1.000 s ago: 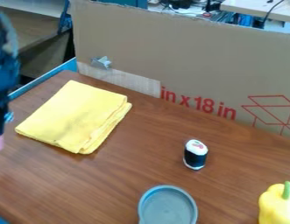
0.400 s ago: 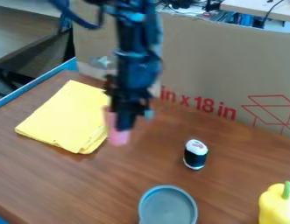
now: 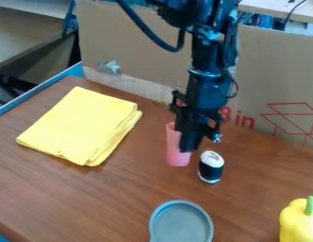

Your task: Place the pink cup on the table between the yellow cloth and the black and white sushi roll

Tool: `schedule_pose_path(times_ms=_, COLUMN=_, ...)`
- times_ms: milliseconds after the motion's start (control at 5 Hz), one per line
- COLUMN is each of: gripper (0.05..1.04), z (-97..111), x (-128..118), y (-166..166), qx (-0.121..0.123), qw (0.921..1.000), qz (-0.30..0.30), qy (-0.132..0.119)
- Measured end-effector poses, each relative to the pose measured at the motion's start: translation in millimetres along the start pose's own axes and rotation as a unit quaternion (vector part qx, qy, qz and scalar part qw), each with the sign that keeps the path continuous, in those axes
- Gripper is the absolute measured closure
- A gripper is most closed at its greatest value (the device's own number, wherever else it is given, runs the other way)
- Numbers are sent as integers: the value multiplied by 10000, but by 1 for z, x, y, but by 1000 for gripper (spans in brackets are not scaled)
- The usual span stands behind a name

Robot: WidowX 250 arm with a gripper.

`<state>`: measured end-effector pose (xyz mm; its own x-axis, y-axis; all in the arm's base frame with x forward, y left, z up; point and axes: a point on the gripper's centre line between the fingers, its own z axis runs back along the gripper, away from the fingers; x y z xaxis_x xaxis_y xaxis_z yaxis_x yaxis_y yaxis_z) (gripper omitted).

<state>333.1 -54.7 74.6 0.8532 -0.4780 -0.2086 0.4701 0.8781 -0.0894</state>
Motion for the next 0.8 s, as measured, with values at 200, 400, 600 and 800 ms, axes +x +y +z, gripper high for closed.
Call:
schedule_pose_path(times_ms=200, gripper=967, z=-5, x=7, y=6, qx=158, qw=9997, qz=30, qy=-204)
schedule_pose_path(times_ms=400, gripper=967, z=-20, x=-8, y=21, qx=389, qw=9990, qz=127, qy=-158)
schedule_pose_path(times_ms=600, gripper=967, z=-22, x=-25, y=35, qx=499, qw=9981, qz=237, qy=-285)
schedule_pose_path(times_ms=800, gripper=967, z=-28, x=-36, y=39, qx=402, qw=9981, qz=121, qy=-445)
